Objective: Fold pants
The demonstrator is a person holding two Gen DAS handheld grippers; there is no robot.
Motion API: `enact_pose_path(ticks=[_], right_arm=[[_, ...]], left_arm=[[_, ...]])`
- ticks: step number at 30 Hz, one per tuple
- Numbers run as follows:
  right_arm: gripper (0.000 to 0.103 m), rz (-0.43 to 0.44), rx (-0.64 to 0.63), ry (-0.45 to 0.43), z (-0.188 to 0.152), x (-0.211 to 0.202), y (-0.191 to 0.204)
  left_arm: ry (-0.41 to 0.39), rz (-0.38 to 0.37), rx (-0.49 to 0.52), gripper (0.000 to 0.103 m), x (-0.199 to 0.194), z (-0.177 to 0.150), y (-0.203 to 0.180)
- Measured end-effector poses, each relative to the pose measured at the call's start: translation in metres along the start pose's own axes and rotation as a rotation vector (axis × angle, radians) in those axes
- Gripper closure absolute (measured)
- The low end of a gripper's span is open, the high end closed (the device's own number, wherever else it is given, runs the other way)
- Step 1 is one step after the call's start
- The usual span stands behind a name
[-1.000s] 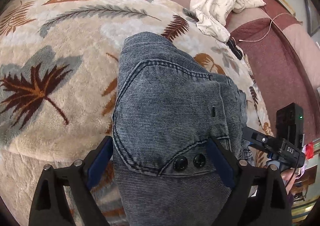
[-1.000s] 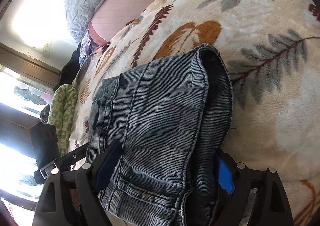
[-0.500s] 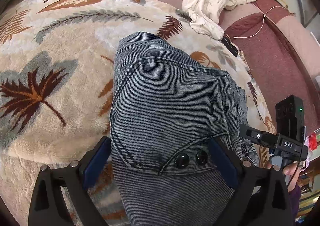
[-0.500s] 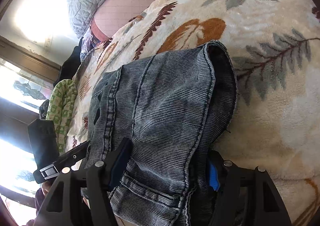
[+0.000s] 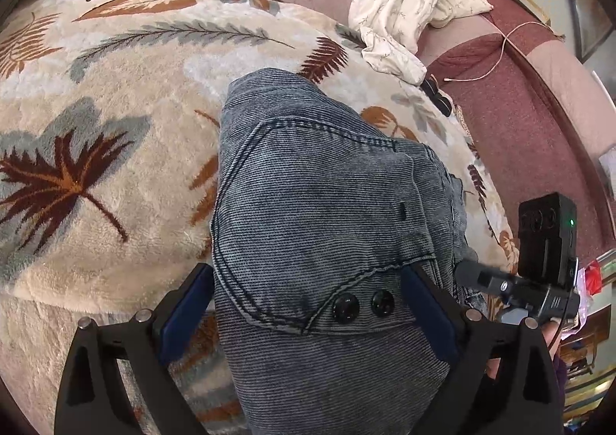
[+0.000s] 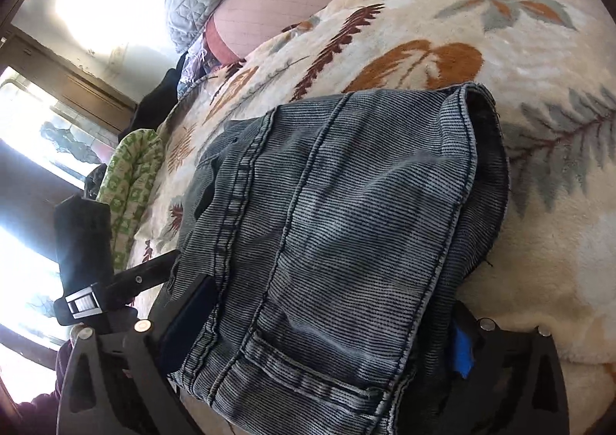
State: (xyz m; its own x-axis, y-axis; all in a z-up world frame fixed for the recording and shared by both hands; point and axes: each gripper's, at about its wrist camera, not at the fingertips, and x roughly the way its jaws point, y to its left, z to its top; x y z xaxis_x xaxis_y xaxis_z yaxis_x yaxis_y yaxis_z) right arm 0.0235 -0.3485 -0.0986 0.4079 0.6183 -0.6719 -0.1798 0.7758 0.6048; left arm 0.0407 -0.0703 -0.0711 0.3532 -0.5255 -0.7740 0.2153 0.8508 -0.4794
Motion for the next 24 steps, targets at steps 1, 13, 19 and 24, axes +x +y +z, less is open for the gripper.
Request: enact_pose_path(ticks=[1,13,19,24], right_arm=[[0.0,0.013,0.016,0.001,0.001,-0.001,-0.003],[0.043,0.029,0.103,-0.023,0.003,-0.008,-0.019],[0.055,0.005,0.043,-0.041,0.004,-0.007,-0.005],[0.057,-0.023,0.014,-0.05,0.005,-0.008,0.001]], left_arm=[[0.0,-0.002,0.005,0.006,0.0,-0.001,0.0],[-0.03,0.018,0.026,0.031,-0.003,0.0,0.001],[-0.041,0.01,0.037,0.044,-0.007,0.001,-0.002],[-0.051,0.014,0.045,0.051,-0.01,0.002,-0.004]])
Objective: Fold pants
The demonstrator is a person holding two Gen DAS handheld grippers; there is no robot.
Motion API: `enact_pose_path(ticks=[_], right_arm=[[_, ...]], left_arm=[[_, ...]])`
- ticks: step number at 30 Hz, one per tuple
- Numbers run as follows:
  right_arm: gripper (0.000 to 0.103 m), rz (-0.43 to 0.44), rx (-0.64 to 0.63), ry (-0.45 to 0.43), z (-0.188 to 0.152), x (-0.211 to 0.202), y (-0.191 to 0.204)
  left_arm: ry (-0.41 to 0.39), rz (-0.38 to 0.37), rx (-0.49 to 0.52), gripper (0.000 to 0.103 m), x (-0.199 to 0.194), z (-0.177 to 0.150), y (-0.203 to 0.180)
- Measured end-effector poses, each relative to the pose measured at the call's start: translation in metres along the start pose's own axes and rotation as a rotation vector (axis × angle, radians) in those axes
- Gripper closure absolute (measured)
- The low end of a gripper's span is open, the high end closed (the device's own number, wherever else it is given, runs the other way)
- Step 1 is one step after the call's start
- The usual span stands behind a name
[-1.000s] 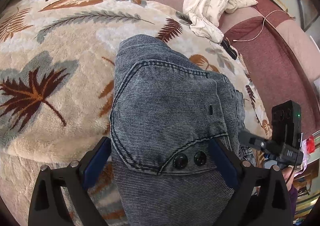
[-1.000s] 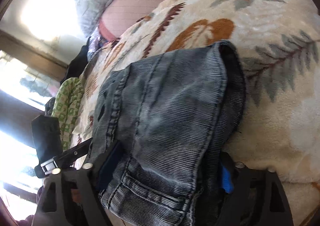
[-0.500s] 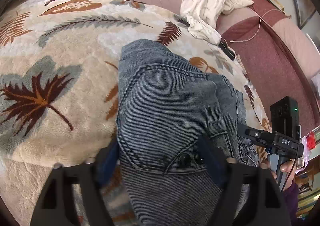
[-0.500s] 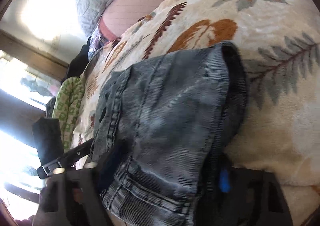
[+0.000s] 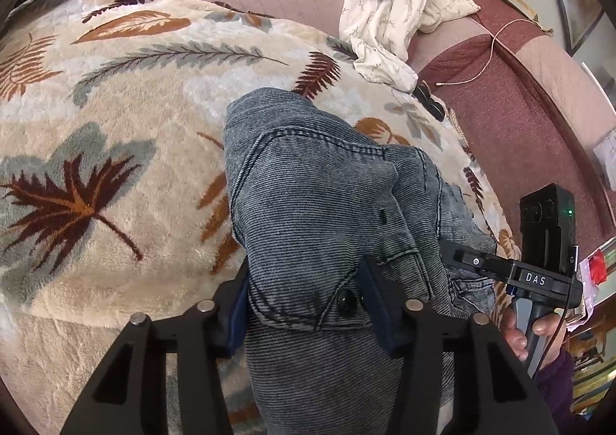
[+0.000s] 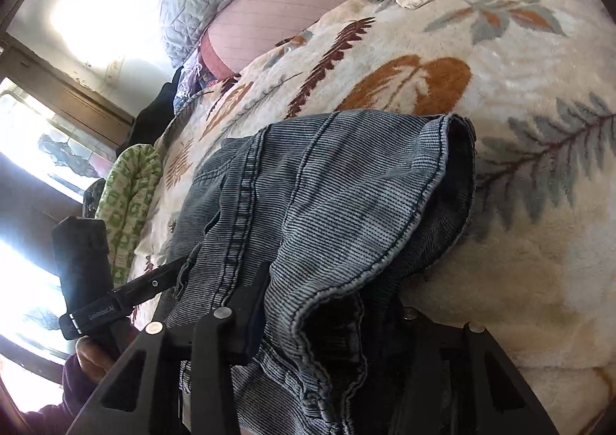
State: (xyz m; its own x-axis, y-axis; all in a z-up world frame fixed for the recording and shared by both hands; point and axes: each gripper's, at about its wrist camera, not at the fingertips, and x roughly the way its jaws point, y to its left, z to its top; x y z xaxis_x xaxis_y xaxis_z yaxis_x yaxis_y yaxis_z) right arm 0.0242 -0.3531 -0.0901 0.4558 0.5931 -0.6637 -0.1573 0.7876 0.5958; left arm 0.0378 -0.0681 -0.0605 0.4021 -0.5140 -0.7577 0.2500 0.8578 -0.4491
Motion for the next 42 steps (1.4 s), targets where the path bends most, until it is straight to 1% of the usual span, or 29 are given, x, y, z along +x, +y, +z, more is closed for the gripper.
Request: enact_pose_path(ticks=[5,10,11,14,16,21,25,31,36,39,42], right_arm=[[0.063,-0.046,-0.072,-0.03,0.0,-0.004,0.017],[0.063,-0.071,-0.099,-0.051,0.0,-0.008,0.028],[0.066,-0.072,-0.106,-0.058,0.0,-0.009,0.031],[0.066,-0.077,-0.121,-0.075,0.0,-0.013,0.036],[0.069,-0.07,-0.128,-0.079,0.001,-0.012,0.042],[0.069,-0.072,-0.17,-0.08,0.003,-0.006,0.063],[0.069,-0.058,-0.191,-0.12,0.008,-0.005,0.082],[0.069,-0.037,-0.225,-0.196,0.022,-0.001,0.112],[0.069,-0.01,-0.233,-0.256,0.031,0.009,0.133],[0.069,0.002,-0.218,-0.277,0.036,0.017,0.139],[0.069,-0.013,-0.219,-0.263,0.038,0.031,0.144]], left_arm=[[-0.012,0.002,0.013,0.056,-0.007,0.002,-0.003],[-0.019,-0.002,0.023,0.058,-0.013,0.004,-0.005],[-0.02,-0.003,0.025,0.058,-0.015,0.004,-0.006],[-0.029,0.004,0.029,0.058,-0.021,0.006,-0.008],[-0.045,0.015,0.034,0.058,-0.028,0.008,-0.007],[-0.081,0.028,0.026,0.058,-0.048,0.016,0.0],[-0.118,0.044,0.032,0.058,-0.064,0.023,0.005],[-0.191,0.092,0.037,0.058,-0.093,0.039,0.015],[-0.241,0.141,0.043,0.058,-0.108,0.047,0.023],[-0.25,0.164,0.041,0.058,-0.11,0.048,0.03],[-0.234,0.204,0.036,0.058,-0.102,0.047,0.039]])
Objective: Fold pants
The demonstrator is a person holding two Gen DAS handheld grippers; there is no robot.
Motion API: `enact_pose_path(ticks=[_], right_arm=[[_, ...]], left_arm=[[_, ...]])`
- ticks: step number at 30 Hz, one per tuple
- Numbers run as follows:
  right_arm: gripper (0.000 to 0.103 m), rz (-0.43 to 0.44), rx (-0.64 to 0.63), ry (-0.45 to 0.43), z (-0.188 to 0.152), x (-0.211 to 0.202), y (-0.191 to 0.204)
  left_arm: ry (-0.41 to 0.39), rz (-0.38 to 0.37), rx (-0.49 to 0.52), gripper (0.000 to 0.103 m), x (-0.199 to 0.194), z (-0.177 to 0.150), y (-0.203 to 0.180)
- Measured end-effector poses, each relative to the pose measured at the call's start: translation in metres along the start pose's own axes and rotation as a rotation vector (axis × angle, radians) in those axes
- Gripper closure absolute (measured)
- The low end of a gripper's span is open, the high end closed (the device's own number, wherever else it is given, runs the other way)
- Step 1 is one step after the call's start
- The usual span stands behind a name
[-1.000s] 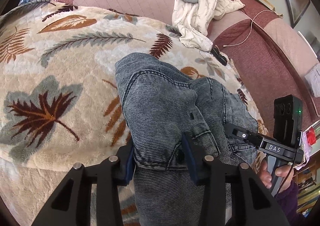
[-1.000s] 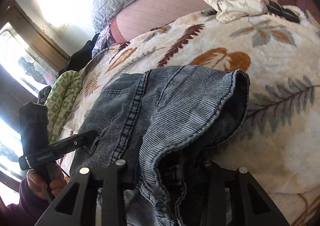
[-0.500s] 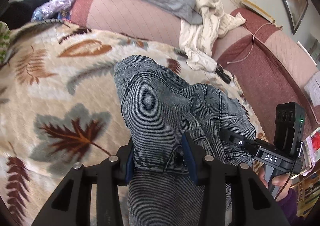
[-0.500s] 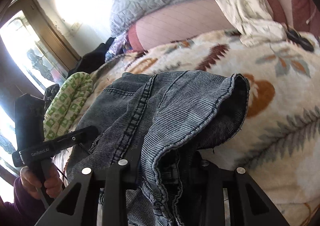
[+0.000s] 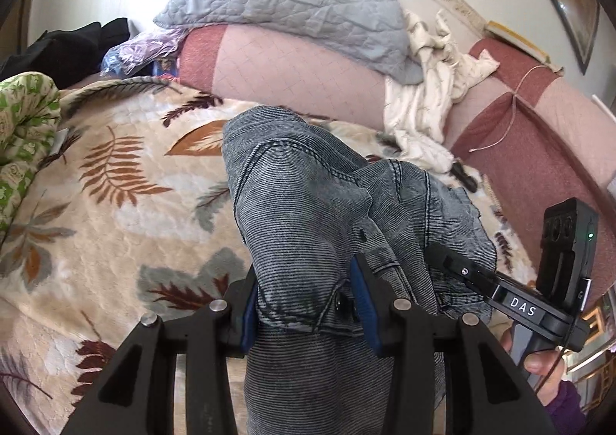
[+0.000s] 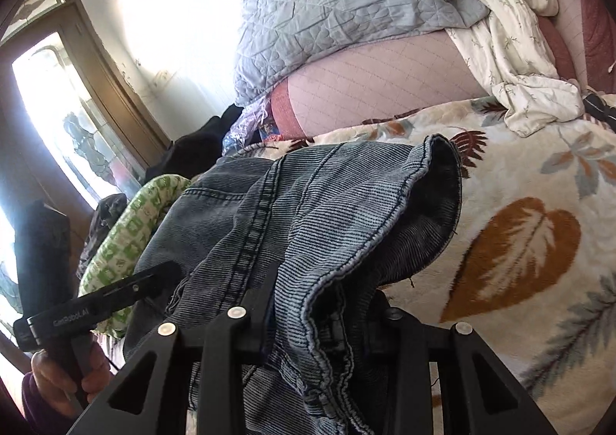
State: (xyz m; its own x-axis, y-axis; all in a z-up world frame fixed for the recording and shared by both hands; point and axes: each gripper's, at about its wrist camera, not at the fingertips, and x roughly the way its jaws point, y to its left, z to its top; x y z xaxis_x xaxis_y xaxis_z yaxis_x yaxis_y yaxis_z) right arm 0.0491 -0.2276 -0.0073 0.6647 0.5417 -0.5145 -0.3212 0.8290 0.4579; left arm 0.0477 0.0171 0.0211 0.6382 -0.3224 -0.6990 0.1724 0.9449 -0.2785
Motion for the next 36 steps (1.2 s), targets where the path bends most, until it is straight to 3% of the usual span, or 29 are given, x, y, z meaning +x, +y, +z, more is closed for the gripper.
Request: enact_pose_path(ticks=[15,17,19,22,24,27,36], right_arm=[[0.069,-0.046,-0.007,0.14,-0.025,0.043,-0.001],[0.069,-0.05,-0.006,0.143,-0.027,0.045,-0.003],[0.068,-0.057,0.002,0.153,-0.028,0.046,-0.005],[0.062,-0.074,0.011,0.158,-0.029,0.047,-0.008],[0.045,-0.092,0.023,0.169,-0.029,0.046,-0.01],[0.032,-0.118,0.032,0.166,-0.028,0.043,-0.014],[0.031,-0.135,0.039,0.16,-0.026,0.037,-0.02]], left_arm=[[0.081,0.081,-0.067,0.058,0.031,-0.033,0.03],[0.088,0.111,-0.05,0.047,0.036,-0.036,0.028],[0.089,0.145,-0.03,0.044,0.038,-0.039,0.027],[0.071,0.186,-0.004,0.025,0.035,-0.042,0.026],[0.05,0.211,0.025,0.025,0.03,-0.043,0.023],[0.023,0.254,0.068,0.025,0.023,-0.044,0.019],[-0.036,0.321,0.1,0.024,-0.001,-0.045,0.014]])
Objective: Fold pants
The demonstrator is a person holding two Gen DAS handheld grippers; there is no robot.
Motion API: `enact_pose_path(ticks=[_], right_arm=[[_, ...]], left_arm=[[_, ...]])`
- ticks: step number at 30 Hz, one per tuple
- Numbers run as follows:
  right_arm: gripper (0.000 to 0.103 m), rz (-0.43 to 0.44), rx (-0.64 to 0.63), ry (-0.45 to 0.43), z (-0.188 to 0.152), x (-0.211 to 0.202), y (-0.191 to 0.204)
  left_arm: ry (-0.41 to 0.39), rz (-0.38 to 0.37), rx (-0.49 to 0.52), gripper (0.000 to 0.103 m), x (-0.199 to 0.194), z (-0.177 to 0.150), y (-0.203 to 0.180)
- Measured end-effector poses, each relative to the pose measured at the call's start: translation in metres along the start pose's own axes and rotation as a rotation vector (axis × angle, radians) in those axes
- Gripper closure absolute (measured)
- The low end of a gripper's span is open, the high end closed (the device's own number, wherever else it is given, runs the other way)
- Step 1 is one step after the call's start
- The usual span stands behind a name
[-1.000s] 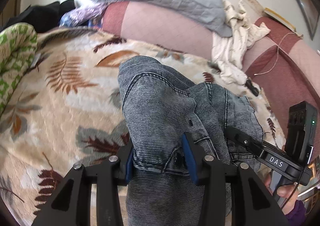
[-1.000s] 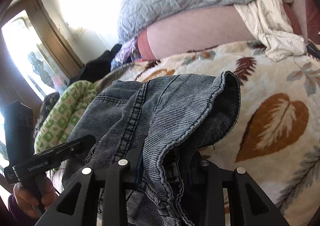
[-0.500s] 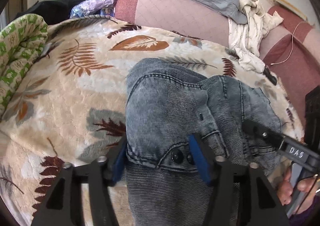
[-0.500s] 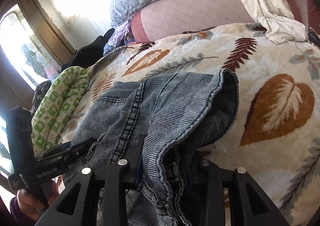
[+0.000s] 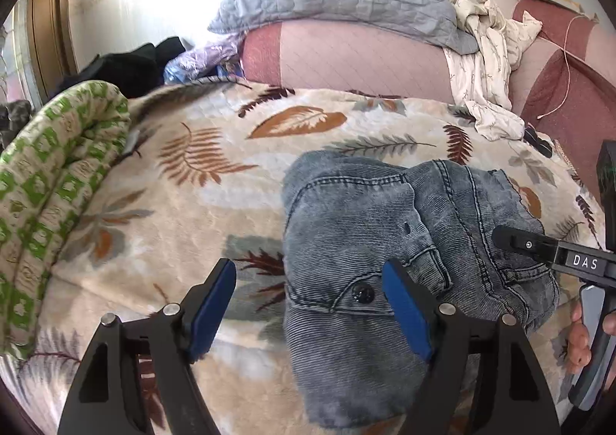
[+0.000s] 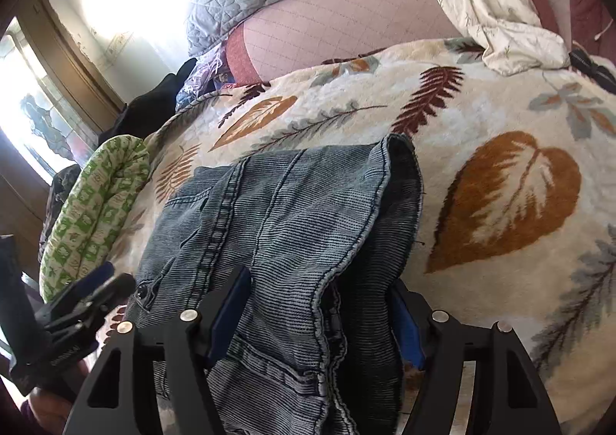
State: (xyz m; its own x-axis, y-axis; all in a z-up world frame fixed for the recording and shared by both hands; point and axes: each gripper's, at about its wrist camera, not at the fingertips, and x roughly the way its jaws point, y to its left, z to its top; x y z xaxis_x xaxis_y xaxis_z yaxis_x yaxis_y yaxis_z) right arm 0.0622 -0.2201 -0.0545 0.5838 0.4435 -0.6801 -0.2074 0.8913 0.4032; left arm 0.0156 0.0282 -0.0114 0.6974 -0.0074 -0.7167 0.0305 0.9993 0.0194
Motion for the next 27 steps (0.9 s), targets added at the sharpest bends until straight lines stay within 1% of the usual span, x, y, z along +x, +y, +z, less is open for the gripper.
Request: enact_pose_path(ticks=[9,11,15,16,19,22,24,27], right_arm=[[0.031,-0.013,0.014,-0.064,0.003,-0.021,-0.007],[0.031,-0.02,0.016,-0.092,0.004,-0.03,-0.007],[0.031,-0.053,-0.035,-0.156,0.001,-0.05,0.002],[0.031,-0.057,-0.051,-0.172,-0.002,-0.056,0.006],[0.03,-0.075,-0.091,-0.205,-0.01,-0.07,0.016],[0.027,-0.112,-0.155,-0.261,-0.021,-0.087,0.034],[0.025,-0.13,-0.194,-0.3,-0.031,-0.099,0.046],[0.022,-0.135,-0.2,-0.343,-0.051,-0.115,0.058]], left_arm=[[-0.058,0.045,0.032,0.024,-0.028,0.001,0.001],[-0.067,0.049,0.031,0.024,-0.034,0.001,0.001],[-0.091,0.072,0.028,0.024,-0.05,0.002,0.0],[-0.098,0.077,0.026,0.023,-0.054,0.002,-0.001],[-0.133,0.095,0.011,0.016,-0.071,0.0,-0.001],[-0.164,0.113,-0.007,0.016,-0.087,-0.003,0.0],[-0.168,0.141,-0.005,0.016,-0.094,-0.005,0.0],[-0.179,0.211,-0.003,0.016,-0.106,-0.009,0.0]])
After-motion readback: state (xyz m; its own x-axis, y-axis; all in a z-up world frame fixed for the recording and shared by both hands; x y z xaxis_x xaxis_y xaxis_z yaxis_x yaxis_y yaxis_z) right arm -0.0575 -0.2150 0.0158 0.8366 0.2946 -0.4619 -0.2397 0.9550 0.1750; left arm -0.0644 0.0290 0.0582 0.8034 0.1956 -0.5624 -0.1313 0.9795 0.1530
